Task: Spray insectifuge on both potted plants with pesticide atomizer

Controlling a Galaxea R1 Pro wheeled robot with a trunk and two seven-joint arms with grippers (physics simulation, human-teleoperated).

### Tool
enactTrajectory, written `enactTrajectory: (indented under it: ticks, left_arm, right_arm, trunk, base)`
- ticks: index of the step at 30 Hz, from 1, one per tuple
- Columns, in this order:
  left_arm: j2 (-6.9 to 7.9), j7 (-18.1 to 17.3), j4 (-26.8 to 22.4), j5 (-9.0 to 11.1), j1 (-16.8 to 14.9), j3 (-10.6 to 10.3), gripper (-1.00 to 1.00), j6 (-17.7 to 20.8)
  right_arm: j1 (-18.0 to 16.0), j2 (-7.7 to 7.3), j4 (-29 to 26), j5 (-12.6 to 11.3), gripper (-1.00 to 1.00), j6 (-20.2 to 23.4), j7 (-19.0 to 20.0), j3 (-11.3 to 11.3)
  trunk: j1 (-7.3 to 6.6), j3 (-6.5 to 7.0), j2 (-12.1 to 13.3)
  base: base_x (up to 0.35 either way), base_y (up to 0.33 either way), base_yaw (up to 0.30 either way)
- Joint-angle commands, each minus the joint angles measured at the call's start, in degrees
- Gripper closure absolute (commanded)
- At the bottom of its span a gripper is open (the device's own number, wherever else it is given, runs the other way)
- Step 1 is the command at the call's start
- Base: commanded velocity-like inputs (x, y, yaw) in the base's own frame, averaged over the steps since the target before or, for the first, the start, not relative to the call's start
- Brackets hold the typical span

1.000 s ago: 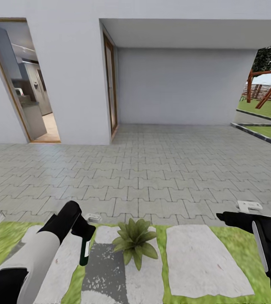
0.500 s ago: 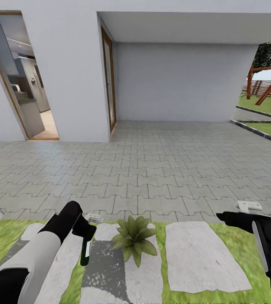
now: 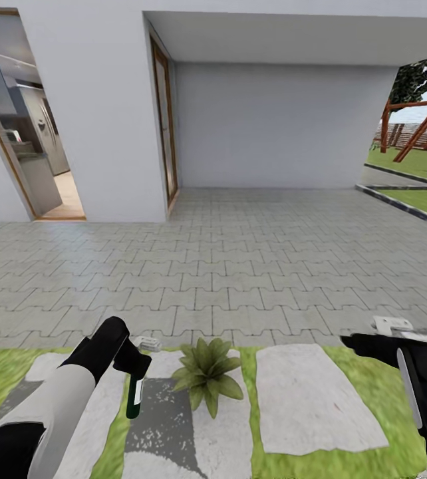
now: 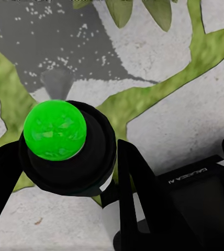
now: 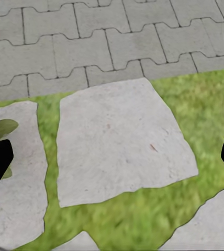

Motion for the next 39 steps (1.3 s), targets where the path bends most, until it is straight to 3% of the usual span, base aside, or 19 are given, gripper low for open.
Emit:
enactTrajectory:
  ticks: [1,26,39]
  left_arm:
    - [0.01,-0.53,-0.07,-0.48,-0.02,0.07,1.00,0.19]
    - [0.13,-0.56,1.43,-0.48,0.23,0.18,1.00,0.15]
    - [0.43,-0.75,5.35,-0.37,0.40,0.37,1.00,0.09]
  right_arm:
    - [-0.05,0.00,-0.04,0.62,-1.00,0.20,0.58,-0.01]
    - [-0.06,0.00,0.01,0.62,-1.00,0.20,0.49,0.05]
    - [-0.06,0.00,-0.03,0.62,-1.00,0.20,0.49,0.12]
  trunk:
    - [0.00,-0.08,-0.03]
    - [0.00,-0.88,-0.03]
    - [0.00,-1.04,-0.03]
  base:
    - [0.000,0.000,-0.160]
    - [0.000,0.000,-0.243]
    - [0.000,0.000,-0.068]
